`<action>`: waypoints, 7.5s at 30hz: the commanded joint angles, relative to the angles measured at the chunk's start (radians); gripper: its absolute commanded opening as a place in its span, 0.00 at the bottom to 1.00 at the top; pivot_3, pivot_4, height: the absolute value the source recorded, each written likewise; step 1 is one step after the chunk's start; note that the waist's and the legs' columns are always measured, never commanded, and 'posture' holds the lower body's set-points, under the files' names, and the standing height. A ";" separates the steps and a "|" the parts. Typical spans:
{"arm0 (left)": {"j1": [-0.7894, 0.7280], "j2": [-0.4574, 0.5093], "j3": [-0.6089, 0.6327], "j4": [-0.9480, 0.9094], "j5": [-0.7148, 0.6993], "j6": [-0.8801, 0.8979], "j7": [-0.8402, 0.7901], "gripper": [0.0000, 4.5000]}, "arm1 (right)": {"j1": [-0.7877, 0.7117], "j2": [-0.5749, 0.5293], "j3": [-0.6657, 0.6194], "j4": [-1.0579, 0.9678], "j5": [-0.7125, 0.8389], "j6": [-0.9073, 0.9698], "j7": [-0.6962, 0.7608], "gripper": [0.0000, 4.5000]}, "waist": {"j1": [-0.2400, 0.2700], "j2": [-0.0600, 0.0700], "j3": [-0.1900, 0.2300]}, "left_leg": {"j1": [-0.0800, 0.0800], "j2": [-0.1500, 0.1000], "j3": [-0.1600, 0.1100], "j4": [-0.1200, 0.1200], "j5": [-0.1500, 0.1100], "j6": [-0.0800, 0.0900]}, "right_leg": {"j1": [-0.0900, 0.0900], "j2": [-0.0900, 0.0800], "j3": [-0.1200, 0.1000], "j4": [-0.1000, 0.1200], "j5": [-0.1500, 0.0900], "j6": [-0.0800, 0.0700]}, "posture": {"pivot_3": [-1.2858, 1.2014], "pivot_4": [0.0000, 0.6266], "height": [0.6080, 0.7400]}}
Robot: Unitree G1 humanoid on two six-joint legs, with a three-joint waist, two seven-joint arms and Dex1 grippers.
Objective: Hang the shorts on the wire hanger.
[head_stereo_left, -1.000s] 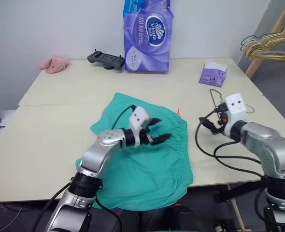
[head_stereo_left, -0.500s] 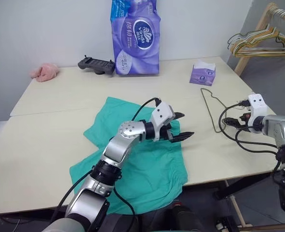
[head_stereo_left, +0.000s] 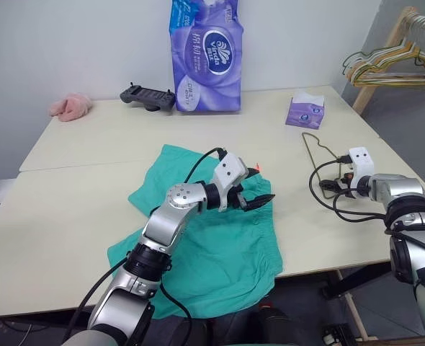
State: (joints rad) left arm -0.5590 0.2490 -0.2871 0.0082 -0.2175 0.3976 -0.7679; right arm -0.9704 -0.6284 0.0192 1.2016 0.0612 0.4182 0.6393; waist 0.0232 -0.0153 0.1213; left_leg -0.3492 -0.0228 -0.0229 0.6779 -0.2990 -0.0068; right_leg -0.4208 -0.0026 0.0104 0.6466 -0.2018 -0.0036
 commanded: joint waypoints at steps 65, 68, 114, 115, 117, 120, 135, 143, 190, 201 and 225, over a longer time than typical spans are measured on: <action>-0.192 0.064 0.188 0.097 -0.050 -0.011 0.023 0.90 | -0.007 -0.216 0.146 -0.020 -0.396 -0.572 -0.114 0.01 | 0.008 -0.003 -0.020 | 0.001 -0.002 0.004 0.000 -0.002 0.003 | 0.000 0.000 0.004 -0.001 0.000 0.001 | 0.56 0.05 1.00; -0.269 0.084 0.230 0.170 -0.071 -0.010 -0.013 0.90 | -0.019 -0.307 0.259 -0.072 -0.548 -0.790 -0.243 0.01 | -0.001 -0.003 -0.020 | 0.002 -0.002 0.005 -0.001 -0.002 0.003 | 0.000 0.001 0.005 -0.001 -0.001 0.002 | 0.55 0.04 1.00; -0.487 0.126 0.049 0.731 0.238 -0.238 -0.324 0.70 | -0.072 -0.356 0.332 -0.663 -0.829 -1.332 -0.523 0.00 | -0.029 -0.003 -0.020 | 0.002 -0.001 0.008 -0.001 -0.003 0.004 | -0.001 0.002 0.008 -0.001 -0.001 0.002 | 0.53 0.01 1.00; -0.486 0.126 0.050 0.729 0.237 -0.237 -0.327 0.63 | -0.069 -0.355 0.327 -0.666 -0.826 -1.332 -0.518 0.00 | -0.029 -0.003 -0.020 | 0.002 -0.001 0.008 -0.001 -0.003 0.004 | -0.001 0.002 0.008 -0.001 -0.001 0.002 | 0.53 0.01 1.00; -0.485 0.127 0.052 0.726 0.236 -0.234 -0.329 0.48 | -0.069 -0.351 0.322 -0.669 -0.823 -1.331 -0.510 0.00 | -0.029 -0.003 -0.020 | 0.002 -0.001 0.008 -0.001 -0.003 0.004 | -0.001 0.002 0.008 -0.001 -0.001 0.002 | 0.53 0.01 1.00; -0.483 0.127 0.054 0.721 0.232 -0.233 -0.337 0.27 | -0.072 -0.341 0.311 -0.674 -0.813 -1.327 -0.496 0.00 | -0.029 -0.003 -0.020 | 0.002 -0.001 0.008 -0.001 -0.003 0.004 | -0.001 0.002 0.008 0.000 -0.001 0.002 | 0.53 0.02 1.00; -0.505 0.125 0.053 0.770 0.297 -0.314 -0.223 0.00 | 0.004 -0.318 0.288 -0.709 -0.646 -1.257 -0.244 0.40 | -0.027 -0.003 -0.021 | 0.002 -0.001 0.008 0.000 -0.003 0.004 | -0.001 0.002 0.008 0.000 0.000 0.002 | 0.53 0.02 1.00; -0.567 0.190 0.012 0.929 0.465 -0.599 0.013 0.00 | 0.184 -0.303 0.211 -0.919 -0.255 -0.944 0.075 0.99 | -0.026 -0.004 -0.021 | 0.002 -0.001 0.007 0.000 -0.004 0.006 | -0.001 -0.001 0.007 0.000 0.000 0.003 | 0.53 0.03 1.00; -0.567 0.201 -0.090 0.886 0.671 -0.952 0.194 0.00 | 0.121 -0.148 0.222 -0.803 -0.395 -0.582 0.139 0.01 | 0.000 -0.006 -0.024 | 0.002 -0.002 0.007 0.002 -0.004 0.006 | -0.001 -0.001 0.006 0.001 0.002 0.005 | 0.54 0.03 1.00; -0.547 0.218 0.009 0.863 0.481 -0.959 0.038 0.61 | 0.186 -0.149 0.187 -0.857 -0.332 -0.523 0.181 0.00 | -0.001 -0.006 -0.024 | 0.002 -0.002 0.007 0.002 -0.004 0.006 | -0.001 -0.001 0.006 0.001 0.002 0.005 | 0.54 0.04 1.00; 0.326 0.359 0.209 -0.214 -0.238 -0.113 -0.231 0.93 | 0.850 -0.559 -0.042 -1.214 0.321 0.561 0.847 0.00 | 0.001 -0.002 -0.027 | 0.004 0.001 0.005 0.003 -0.006 0.010 | 0.001 -0.003 0.005 0.001 0.001 0.006 | 0.54 0.08 1.00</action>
State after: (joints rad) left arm -0.2356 0.5962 -0.0808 -0.1247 -0.4350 0.2621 -1.0112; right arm -0.1328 -1.1555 0.0195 0.0505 0.3075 0.9161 1.4285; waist 0.0244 -0.0174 0.0946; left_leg -0.3451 -0.0221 -0.0178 0.6806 -0.3051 0.0033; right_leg -0.4194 -0.0050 0.0151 0.6469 -0.2032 0.0057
